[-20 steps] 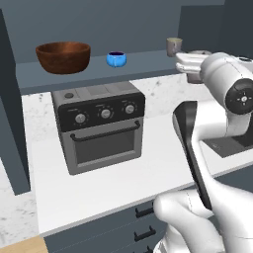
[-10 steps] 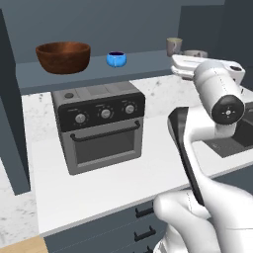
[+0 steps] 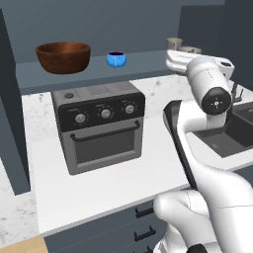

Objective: Gather all objects into one cabinet and sort the glasses and bowls to opposite sides.

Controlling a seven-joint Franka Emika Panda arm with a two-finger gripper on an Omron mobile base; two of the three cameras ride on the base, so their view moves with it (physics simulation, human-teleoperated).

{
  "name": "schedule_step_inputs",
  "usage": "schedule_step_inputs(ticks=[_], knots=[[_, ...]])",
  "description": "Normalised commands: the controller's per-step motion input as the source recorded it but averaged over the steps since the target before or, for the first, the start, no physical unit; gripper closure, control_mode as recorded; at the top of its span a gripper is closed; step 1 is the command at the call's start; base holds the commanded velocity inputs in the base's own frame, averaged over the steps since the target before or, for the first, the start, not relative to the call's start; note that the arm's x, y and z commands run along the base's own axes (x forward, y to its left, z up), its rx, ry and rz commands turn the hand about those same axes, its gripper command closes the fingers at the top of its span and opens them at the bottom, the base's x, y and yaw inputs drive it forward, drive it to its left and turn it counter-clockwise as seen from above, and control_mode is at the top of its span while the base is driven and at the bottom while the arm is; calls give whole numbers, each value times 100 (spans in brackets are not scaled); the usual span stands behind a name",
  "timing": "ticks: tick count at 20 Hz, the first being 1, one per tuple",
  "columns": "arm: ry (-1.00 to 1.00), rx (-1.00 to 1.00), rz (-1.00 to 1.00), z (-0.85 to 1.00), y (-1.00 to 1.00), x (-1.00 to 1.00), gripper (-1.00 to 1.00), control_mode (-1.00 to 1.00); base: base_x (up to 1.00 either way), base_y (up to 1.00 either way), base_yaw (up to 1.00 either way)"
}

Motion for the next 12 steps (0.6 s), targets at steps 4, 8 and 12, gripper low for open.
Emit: schedule_step_inputs(ticks=[4,8,12], knots=[[-10,0,0,0,0,41,100,-100,0,0,0],[-6,0,0,0,0,39,100,-100,0,0,0],[0,1,0,0,0,41,100,-100,0,0,0]])
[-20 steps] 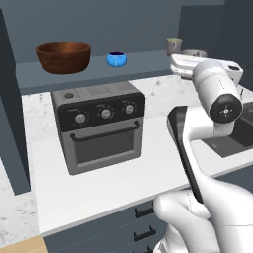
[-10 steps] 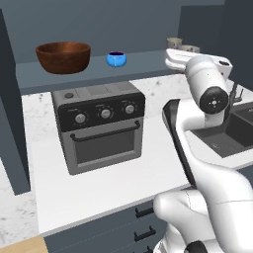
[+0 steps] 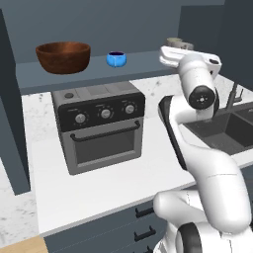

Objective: Gather all objects into one cabinet and sort the glasses and bowls to opposite sides.

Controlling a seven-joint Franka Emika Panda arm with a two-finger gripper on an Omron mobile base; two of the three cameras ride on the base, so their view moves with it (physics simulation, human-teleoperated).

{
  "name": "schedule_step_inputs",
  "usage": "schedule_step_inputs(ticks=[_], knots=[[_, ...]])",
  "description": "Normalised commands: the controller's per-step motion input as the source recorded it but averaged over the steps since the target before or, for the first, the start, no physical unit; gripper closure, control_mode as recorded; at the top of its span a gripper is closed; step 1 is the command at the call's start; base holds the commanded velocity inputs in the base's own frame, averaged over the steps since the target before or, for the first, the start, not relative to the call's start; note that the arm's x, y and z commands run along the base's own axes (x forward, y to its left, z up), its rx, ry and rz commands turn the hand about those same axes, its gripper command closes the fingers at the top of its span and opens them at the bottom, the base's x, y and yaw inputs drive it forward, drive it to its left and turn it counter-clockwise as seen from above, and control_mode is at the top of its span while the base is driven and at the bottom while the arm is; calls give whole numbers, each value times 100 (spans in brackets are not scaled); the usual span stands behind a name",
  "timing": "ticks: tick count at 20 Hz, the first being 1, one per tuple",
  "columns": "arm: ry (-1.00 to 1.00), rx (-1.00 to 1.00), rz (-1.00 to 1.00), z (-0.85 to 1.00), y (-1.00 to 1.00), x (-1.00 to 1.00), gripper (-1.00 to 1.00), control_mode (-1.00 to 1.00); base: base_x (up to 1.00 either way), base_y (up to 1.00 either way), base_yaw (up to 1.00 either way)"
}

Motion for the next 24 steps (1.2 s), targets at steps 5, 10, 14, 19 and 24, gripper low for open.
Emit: schedule_step_inputs(ticks=[5,10,14,19,24], knots=[[0,1,0,0,0,45,100,-100,0,0,0],[0,0,0,0,0,52,100,-100,0,0,0],[0,1,1,-16,0,56,100,-100,0,0,0],[2,0,3,-26,0,36,100,-100,0,0,0],[0,0,3,-27,0,19,100,-100,0,0,0]])
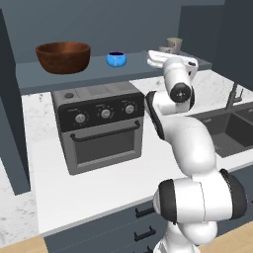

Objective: Gather all objects into one cabinet and sort the glasses and bowls to opposite sides.

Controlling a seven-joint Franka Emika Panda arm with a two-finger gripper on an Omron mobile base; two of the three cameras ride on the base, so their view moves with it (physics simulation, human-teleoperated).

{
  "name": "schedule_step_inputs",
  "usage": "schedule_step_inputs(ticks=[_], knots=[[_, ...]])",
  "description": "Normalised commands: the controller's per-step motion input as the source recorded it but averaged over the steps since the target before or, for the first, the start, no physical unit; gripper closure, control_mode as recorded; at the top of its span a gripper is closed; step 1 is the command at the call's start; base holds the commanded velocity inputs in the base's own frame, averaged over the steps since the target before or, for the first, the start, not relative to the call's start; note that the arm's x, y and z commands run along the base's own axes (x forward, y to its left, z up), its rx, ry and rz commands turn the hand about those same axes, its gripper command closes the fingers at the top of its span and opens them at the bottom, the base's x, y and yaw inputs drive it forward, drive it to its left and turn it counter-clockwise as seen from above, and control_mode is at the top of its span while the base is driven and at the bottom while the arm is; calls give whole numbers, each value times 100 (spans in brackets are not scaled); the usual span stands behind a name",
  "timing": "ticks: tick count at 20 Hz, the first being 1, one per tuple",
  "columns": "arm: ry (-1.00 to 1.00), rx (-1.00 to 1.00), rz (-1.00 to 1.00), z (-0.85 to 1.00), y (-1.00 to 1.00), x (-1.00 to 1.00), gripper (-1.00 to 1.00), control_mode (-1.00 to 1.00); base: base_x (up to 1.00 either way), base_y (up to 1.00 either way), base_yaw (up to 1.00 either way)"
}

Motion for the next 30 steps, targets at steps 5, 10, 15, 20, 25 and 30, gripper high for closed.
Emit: schedule_step_inputs(ticks=[5,10,15,20,25,30], knots=[[0,0,3,-23,0,22,100,-100,0,0,0],[2,0,2,-12,0,15,100,-100,0,0,0],[15,2,2,-1,0,0,100,-100,0,0,0],[11,0,2,-19,0,0,100,-100,0,0,0],[10,0,3,-24,0,0,100,-100,0,0,0],[4,0,2,-30,0,0,100,-100,0,0,0]])
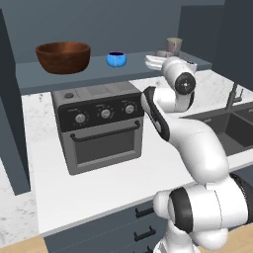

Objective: Gather all objects into one cabinet and sort the glasses and bowls to opposite sides.

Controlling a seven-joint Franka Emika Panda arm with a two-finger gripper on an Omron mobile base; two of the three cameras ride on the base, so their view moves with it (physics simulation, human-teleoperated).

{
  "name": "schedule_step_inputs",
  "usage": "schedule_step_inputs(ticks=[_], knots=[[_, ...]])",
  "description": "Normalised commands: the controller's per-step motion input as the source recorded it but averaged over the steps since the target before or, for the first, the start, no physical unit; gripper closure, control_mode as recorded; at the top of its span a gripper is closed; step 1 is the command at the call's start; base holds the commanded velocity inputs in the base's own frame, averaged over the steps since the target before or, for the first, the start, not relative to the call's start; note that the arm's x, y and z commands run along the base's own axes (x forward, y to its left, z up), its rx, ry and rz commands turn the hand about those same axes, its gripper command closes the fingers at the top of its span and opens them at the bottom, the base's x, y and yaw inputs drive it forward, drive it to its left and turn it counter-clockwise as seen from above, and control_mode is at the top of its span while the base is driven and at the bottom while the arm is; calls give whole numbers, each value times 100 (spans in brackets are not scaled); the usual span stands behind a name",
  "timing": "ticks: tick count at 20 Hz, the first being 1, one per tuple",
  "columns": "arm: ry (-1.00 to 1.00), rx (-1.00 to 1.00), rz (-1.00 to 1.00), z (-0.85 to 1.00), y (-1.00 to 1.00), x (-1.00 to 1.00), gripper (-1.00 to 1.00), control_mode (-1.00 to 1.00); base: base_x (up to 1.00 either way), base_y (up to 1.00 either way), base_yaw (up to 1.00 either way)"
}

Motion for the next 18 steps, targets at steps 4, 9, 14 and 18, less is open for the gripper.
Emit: schedule_step_inputs(ticks=[4,9,14,18], knots=[[2,0,3,-32,0,0,100,-100,0,0,0],[-6,-6,2,-65,2,31,100,-100,0,0,0],[-14,-8,3,-64,5,52,100,-100,0,0,0],[-17,-7,4,-45,2,55,100,-100,0,0,0]])
